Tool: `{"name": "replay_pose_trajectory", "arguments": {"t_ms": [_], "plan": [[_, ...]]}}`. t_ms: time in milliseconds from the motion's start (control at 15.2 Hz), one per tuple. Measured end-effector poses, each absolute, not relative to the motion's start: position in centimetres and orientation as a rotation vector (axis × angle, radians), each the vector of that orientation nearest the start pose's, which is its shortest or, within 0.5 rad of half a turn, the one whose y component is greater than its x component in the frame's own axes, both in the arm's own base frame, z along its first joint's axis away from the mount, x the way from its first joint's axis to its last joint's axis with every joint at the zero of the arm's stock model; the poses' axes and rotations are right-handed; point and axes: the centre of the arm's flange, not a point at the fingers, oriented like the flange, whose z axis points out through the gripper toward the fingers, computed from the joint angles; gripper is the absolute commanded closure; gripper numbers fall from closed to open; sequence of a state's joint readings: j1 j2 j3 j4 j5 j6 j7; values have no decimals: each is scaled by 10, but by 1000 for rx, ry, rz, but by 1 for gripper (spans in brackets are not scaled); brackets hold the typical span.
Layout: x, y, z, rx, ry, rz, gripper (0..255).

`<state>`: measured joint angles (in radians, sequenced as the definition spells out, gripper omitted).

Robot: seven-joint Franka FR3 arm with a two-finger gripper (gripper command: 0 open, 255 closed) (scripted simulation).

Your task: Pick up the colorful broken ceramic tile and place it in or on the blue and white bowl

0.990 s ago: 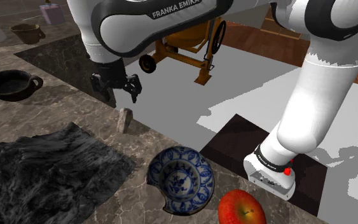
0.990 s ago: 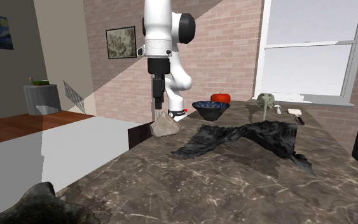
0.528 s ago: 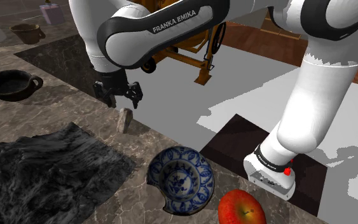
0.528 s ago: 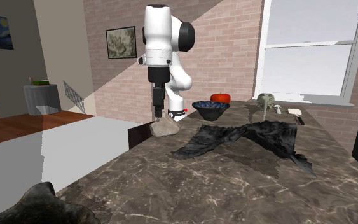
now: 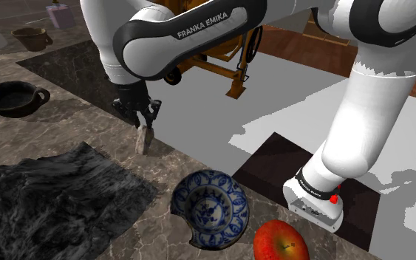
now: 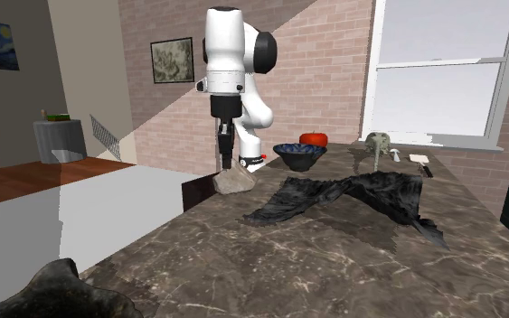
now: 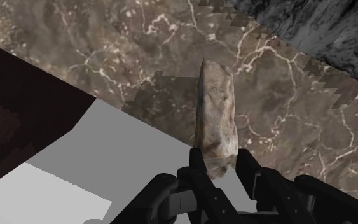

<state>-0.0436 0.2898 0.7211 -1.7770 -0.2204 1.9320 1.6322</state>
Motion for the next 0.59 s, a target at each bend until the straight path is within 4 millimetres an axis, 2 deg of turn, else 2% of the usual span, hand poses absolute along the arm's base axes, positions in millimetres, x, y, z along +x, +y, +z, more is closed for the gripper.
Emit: {"name": "replay_pose_trajectory", "arguments": {"t_ms": [462, 594], "plan": [[507, 349, 424, -2890, 1371, 16, 255], [506, 349, 430, -2891, 1371, 18, 255]]}}
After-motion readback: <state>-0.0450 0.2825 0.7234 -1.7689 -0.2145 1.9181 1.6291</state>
